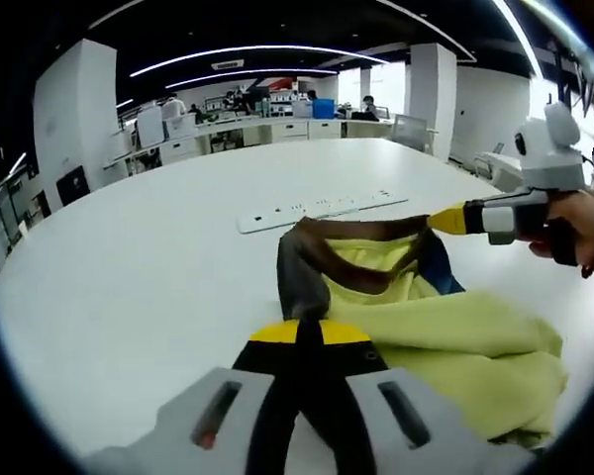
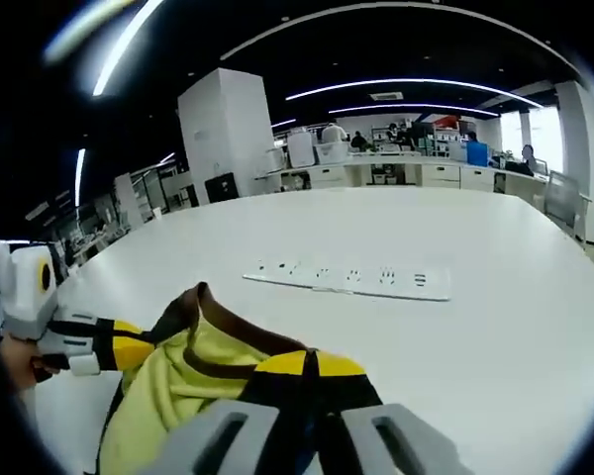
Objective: Fold the garment on the visible template until the final outline fits inside the template.
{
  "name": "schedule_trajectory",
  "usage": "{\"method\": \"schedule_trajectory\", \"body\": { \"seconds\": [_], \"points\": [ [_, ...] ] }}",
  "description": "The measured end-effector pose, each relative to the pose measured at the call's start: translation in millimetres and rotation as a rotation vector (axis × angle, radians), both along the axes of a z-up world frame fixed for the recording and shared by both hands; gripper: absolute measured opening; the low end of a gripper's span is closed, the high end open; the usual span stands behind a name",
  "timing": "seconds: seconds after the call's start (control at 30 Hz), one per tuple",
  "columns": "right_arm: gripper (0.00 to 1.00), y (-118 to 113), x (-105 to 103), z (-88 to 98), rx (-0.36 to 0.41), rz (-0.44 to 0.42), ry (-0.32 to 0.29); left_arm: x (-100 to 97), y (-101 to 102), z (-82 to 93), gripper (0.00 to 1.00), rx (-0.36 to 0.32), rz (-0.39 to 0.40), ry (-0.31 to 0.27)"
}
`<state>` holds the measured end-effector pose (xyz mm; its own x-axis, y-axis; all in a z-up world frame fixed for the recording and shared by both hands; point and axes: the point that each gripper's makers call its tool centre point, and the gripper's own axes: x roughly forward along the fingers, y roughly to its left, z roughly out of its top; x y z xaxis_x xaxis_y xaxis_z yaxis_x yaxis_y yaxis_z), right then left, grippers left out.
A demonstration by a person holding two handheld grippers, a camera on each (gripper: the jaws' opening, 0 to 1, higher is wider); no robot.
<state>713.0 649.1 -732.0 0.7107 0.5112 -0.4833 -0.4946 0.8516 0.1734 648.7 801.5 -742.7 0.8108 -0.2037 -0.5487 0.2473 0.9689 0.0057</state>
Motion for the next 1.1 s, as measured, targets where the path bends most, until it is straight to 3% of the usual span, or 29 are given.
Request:
{"method": "schedule_trajectory", "body": {
  "seconds": [0.3,0.37,0.43,0.5,0.77,1.0,1.1],
  "points": [
    [0.0,-1.1,4.2,-18.0,-0.023,-0.041,0.045,4.0,5.5,-14.7,0.02,0.0,0.019,0.033],
    [0.0,-1.0,2.7,-22.1,-0.006,-0.063,0.089,4.2,5.5,-14.2,0.02,-0.014,0.021,0.031],
    [0.0,-1.6,3.4,-21.1,-0.013,-0.059,0.085,5.1,5.8,-12.2,0.03,-0.032,0.024,0.021],
    [0.06,-1.3,4.1,-15.9,-0.002,-0.062,0.078,5.6,6.4,-7.8,0.05,-0.056,0.033,0.008],
    [0.23,-2.2,-13.2,6.9,-0.009,-0.015,0.053,-2.7,2.0,15.8,0.23,-0.089,-0.003,-0.063],
    [0.31,-14.3,-46.1,3.5,-0.014,-0.001,0.096,-24.6,-3.0,29.6,0.42,-0.083,-0.046,-0.087],
    [0.32,-18.8,-58.0,1.1,0.024,0.0,0.128,-33.1,-4.5,33.8,0.55,-0.137,-0.026,-0.093]
  ]
}}
